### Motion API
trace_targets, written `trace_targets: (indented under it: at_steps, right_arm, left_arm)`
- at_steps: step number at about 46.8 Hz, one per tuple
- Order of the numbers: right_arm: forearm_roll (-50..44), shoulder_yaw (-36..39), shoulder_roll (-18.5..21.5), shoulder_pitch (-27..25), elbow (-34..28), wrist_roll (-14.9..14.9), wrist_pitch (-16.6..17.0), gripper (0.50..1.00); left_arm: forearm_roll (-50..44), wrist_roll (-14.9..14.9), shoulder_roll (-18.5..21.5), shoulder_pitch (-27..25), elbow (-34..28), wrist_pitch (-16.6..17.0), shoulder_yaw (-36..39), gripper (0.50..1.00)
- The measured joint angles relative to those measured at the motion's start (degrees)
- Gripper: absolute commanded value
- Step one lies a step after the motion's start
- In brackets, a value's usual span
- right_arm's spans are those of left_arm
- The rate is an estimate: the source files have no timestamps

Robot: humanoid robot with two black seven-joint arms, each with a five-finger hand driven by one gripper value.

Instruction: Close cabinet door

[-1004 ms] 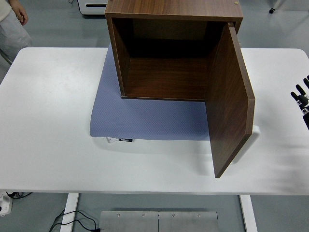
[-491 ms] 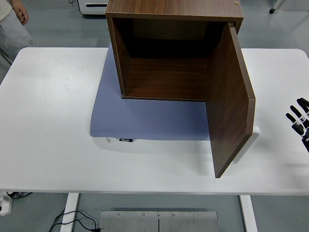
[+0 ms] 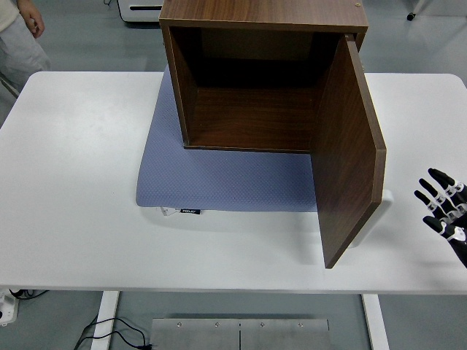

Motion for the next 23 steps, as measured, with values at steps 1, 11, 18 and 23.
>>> trace_targets:
  at_steps: [1,11,18,23]
  right_arm:
    - [-0.4,0.0,0.0,-0.3,0.3,0.0,0.0,1.000]
    - [-3.0,-2.7,0.2,-1.1,1.9,0.0,0.3,1.000]
    - [-5.0,-5.9,1.1,-0.9,2.2,0.0,1.0,1.000]
    - [-6.1,-8.0,1.9,-0.2,2.2,0.0,1.0,1.000]
  left_arm:
    - [0.0,0.0,0.0,0.0,0.0,0.0,0.0,1.000]
    - [0.0,0.0,0.0,0.0,0.0,0.0,0.0,1.000]
    - [0.0,0.0,0.0,0.0,0.0,0.0,0.0,1.000]
    - [0.0,0.0,0.0,0.0,0.0,0.0,0.0,1.000]
